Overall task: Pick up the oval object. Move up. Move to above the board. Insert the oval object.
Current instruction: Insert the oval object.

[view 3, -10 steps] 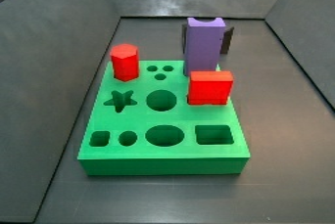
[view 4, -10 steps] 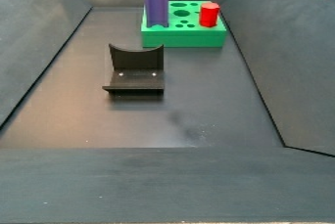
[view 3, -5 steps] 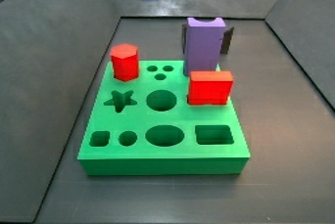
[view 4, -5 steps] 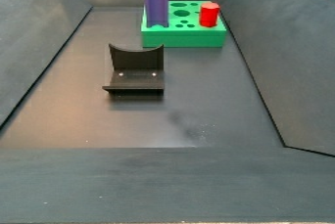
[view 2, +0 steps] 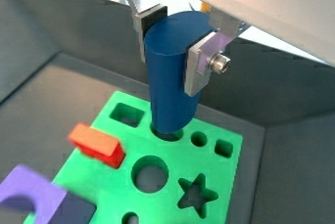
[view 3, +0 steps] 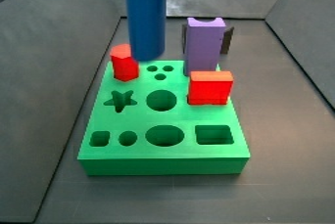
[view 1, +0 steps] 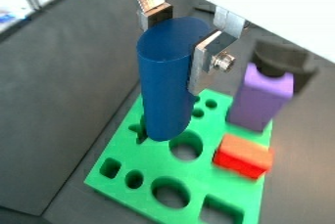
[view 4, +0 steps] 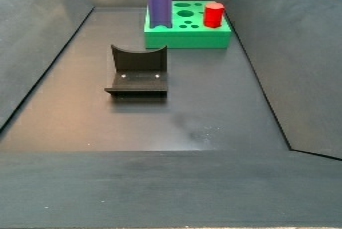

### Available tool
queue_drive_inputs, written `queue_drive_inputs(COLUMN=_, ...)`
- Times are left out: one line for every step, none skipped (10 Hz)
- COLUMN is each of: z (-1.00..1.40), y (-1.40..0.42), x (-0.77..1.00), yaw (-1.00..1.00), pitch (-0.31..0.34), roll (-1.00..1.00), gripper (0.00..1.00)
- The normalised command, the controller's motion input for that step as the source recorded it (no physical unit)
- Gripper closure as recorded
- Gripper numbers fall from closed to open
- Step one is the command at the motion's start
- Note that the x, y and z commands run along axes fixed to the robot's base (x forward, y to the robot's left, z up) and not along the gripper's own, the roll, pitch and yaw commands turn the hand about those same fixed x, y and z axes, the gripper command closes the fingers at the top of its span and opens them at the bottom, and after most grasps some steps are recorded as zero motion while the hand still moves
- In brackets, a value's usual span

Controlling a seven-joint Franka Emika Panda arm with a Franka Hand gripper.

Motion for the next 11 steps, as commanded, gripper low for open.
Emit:
queue_drive_inputs(z=-0.55, y=0.0, x=0.0, yaw=-1.0, pitch=0.0, roll=0.0, gripper=1.0)
queue_drive_inputs(z=-0.55, y=0.0, x=0.0, yaw=-1.0, pitch=0.0, roll=0.0, gripper=1.0)
queue_drive_inputs(z=-0.52, y=0.0, x=0.0, yaw=-1.0, pitch=0.0, roll=0.0, gripper=1.0)
queue_drive_inputs(z=-0.46, y=0.0, x=0.0, yaw=-1.0, pitch=0.0, roll=0.0, gripper=1.0)
queue_drive_inputs(z=-0.31, y=0.0, x=0.0, yaw=-1.0, pitch=0.0, roll=-0.03, gripper=1.0)
queue_drive_inputs(z=-0.13, y=-0.14, x=0.03, yaw=-0.96, pitch=0.0, roll=-0.06, gripper=1.0)
queue_drive_inputs(z=0.0, y=-0.26, x=0.42, yaw=-0.07, pitch=0.06, roll=0.0, gripper=1.0)
queue_drive_inputs(z=-0.05, y=0.0, x=-0.14, yaw=-0.03, pitch=-0.004, roll=0.05, gripper=1.0)
queue_drive_inputs(z=-0.13, y=-0.49, x=0.08, yaw=-0.73, pitch=-0.011, roll=0.0, gripper=1.0)
queue_drive_inputs(z=-0.12, y=-0.27, x=0.02, yaw=-0.95, pitch=0.0, roll=0.0, gripper=1.0)
queue_drive_inputs(z=-0.12, y=-0.27, x=0.02, yaw=-0.95, pitch=0.0, roll=0.0, gripper=1.0)
